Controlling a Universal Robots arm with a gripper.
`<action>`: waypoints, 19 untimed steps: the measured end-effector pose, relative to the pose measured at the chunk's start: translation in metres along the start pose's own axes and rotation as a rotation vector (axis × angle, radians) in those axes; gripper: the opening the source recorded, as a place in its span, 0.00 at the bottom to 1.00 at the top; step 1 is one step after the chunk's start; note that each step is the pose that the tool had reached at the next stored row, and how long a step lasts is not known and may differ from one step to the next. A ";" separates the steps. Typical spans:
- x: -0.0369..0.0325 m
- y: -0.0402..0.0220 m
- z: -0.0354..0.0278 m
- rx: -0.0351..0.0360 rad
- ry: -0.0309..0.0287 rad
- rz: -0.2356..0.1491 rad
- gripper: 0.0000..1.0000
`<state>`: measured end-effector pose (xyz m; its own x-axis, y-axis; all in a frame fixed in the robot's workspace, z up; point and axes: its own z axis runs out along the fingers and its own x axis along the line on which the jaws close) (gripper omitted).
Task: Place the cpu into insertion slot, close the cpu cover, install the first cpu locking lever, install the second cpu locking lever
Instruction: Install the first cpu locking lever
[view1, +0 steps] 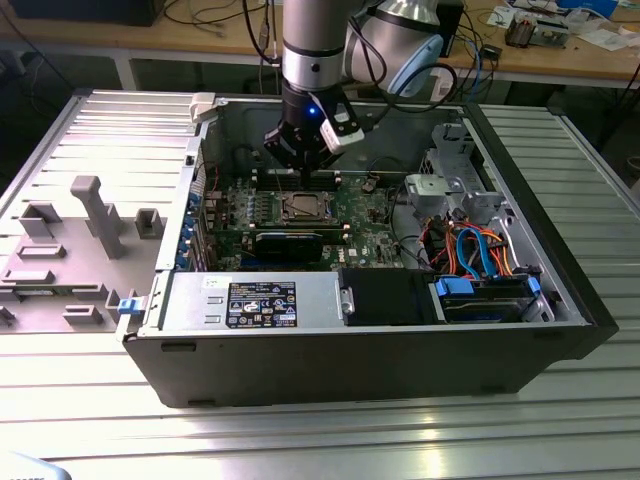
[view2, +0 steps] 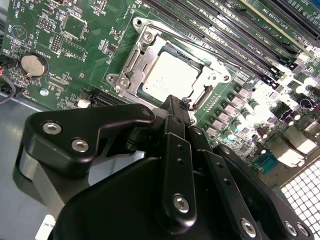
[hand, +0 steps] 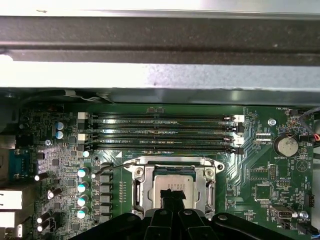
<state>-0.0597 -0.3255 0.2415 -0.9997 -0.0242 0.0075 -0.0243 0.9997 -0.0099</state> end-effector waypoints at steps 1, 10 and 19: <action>0.0001 0.0000 -0.0006 0.0006 0.0001 0.000 0.11; 0.0013 0.0000 -0.0008 0.0007 0.0001 0.000 0.11; 0.0122 0.0003 -0.0007 0.0007 0.0001 0.000 0.11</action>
<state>-0.0718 -0.3254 0.2423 -0.9997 -0.0241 0.0075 -0.0242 0.9997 -0.0106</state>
